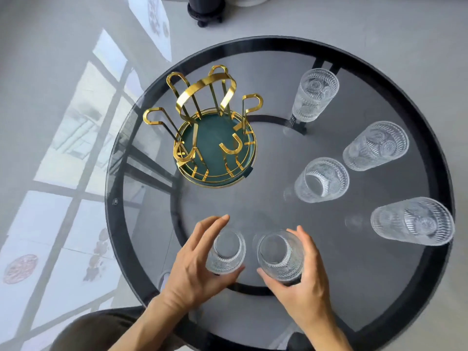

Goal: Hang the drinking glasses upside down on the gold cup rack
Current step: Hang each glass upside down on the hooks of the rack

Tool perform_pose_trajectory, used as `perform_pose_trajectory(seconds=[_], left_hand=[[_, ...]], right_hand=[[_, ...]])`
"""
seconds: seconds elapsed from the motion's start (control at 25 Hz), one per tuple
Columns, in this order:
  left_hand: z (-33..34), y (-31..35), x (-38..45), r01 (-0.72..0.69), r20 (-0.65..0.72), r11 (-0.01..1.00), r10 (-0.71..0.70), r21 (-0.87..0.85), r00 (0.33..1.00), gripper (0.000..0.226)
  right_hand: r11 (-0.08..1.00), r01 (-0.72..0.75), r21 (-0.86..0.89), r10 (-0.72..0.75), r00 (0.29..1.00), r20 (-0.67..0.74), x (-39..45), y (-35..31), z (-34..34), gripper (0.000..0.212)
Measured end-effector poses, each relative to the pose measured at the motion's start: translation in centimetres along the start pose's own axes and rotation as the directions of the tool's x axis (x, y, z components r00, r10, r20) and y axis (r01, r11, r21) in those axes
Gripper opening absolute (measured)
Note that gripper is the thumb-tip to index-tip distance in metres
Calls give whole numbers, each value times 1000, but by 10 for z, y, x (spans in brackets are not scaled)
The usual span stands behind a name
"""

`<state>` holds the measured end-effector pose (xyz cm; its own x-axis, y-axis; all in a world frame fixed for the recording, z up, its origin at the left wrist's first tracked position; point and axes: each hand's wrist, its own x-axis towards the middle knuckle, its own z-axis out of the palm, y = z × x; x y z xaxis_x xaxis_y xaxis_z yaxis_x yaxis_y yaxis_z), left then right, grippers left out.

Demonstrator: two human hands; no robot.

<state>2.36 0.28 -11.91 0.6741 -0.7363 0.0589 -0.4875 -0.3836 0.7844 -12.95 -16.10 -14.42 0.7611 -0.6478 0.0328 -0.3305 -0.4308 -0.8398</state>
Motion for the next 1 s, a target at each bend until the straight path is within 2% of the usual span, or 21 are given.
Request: perform_pose_trajectory(seconds=[0.12, 0.2, 0.36, 0.48, 0.6, 0.72, 0.88, 1.0], left_hand=[[11, -18, 14, -11, -134, 990, -8, -139, 991, 102], [24, -38, 20, -40, -198, 979, 0, -198, 980, 107], [49, -55, 15, -92, -288, 959, 12, -267, 958, 105], [52, -60, 14, -132, -266, 948, 53, -290, 963, 97], [50, -57, 11, -85, -239, 946, 9, -311, 971, 85], [49, -56, 9, -64, -224, 953, -4, -295, 974, 83], [47, -48, 1, -18, -226, 958, -49, -285, 973, 80], [48, -47, -1, 47, -183, 959, -101, -280, 978, 80]], right_hand=[[999, 17, 48, -11, 992, -127, 18, 14, 14, 104], [996, 36, 84, -28, 995, -94, 30, 35, 23, 98], [995, 64, 81, -54, 992, -117, 30, 45, 32, 96], [989, 102, 104, -87, 987, -138, 24, 46, 33, 92], [990, 99, 99, -86, 988, -128, 21, 41, 30, 88], [993, 86, 82, -74, 988, -134, 20, 39, 31, 82], [994, 106, 15, -102, 981, -162, 16, 32, 29, 86], [996, 72, 45, -66, 991, -120, 13, 32, 27, 85]])
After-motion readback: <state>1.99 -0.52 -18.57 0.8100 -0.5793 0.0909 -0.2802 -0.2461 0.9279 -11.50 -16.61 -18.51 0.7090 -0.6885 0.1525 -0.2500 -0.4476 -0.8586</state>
